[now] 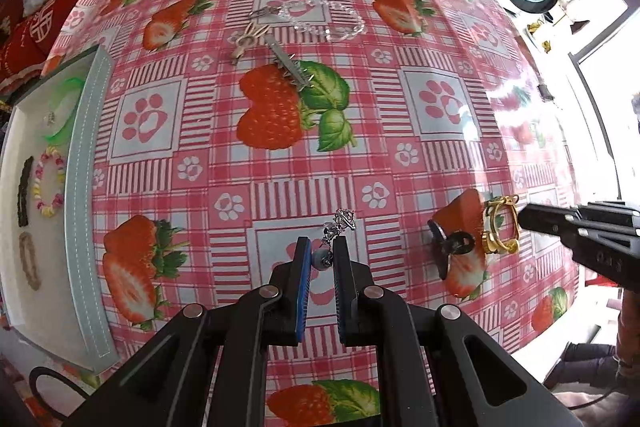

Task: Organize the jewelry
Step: 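Grasp the silver pendant with the left tool while the right tool grasps the yellow cord with gold ring, then carry the pendant and yellow cord over the white tray with both tools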

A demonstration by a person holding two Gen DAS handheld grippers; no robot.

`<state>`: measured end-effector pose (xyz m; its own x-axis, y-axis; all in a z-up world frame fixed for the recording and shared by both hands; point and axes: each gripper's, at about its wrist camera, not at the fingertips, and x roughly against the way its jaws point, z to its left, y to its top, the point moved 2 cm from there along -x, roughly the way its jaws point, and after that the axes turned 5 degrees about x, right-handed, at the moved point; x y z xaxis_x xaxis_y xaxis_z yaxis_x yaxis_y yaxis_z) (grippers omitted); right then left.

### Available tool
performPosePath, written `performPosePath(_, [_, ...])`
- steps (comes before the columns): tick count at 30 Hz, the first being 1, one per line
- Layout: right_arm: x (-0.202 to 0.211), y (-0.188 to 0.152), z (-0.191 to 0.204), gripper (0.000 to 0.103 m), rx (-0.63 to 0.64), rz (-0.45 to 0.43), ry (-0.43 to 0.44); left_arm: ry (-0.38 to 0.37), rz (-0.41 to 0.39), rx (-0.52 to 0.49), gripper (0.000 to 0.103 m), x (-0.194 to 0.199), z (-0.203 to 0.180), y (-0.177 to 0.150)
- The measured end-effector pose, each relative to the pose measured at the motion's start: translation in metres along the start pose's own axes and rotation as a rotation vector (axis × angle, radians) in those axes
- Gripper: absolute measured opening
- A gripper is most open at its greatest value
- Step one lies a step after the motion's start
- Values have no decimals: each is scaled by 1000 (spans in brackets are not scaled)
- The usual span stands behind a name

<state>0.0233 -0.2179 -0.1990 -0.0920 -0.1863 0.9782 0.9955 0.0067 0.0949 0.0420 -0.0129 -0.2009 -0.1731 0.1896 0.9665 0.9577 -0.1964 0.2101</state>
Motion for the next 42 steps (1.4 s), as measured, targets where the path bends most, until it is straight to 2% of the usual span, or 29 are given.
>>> performPosePath(1, [-1, -2, 1, 3, 15, 4, 4, -1, 2, 4, 17, -2, 1, -1])
performPosePath(3, [-5, -11, 11, 15, 69, 15, 1, -1, 9, 17, 17, -3, 7, -2])
performPosePath(4, [-6, -16, 16, 30, 92, 15, -10, 0, 11, 20, 17, -3, 9, -4])
performPosePath(5, [-7, -19, 19, 38, 119, 16, -23, 0, 13, 21, 17, -3, 10, -4])
performPosePath(7, [-12, -23, 26, 38, 181, 22, -51, 2, 13, 23, 17, -4, 9, -8])
performPosePath(12, [-33, -27, 39, 38, 270, 66, -124, 4, 14, 23, 17, 0, 10, -12])
performPosePath(13, [-33, -28, 41, 34, 274, 59, -132, 3, 14, 23, 17, -1, 10, -11])
performPosePath(14, [-33, -27, 42, 18, 278, 55, -139, 3, 13, 24, 17, -1, 10, -11])
performPosePath(15, [-34, -26, 44, 11, 283, 52, -148, 3, 13, 25, 17, -2, 10, -9])
performPosePath(18, [-32, -22, 43, 8, 241, 45, -121, 4, 10, 28, 17, 0, 10, -7])
performPosePath(19, [-28, -20, 40, 2, 210, 37, -99, 4, 9, 30, 17, 1, 10, -5])
performPosePath(22, [-14, -15, 24, 2, 108, 17, -11, 3, 4, 33, 17, 2, 9, -2])
performPosePath(28, [10, -1, 3, 2, 27, -21, 57, 3, -10, 45, 17, 10, 8, 1])
performPosePath(34, [33, 19, 9, 2, 55, -58, 101, 13, -45, 87, 17, 28, 14, 8])
performPosePath(39, [41, 40, 39, 2, 125, -85, 141, 39, -78, 162, 17, 44, 28, 12])
performPosePath(42, [44, 56, 59, 2, 172, -92, 168, 78, -124, 234, 17, 60, 49, 12])
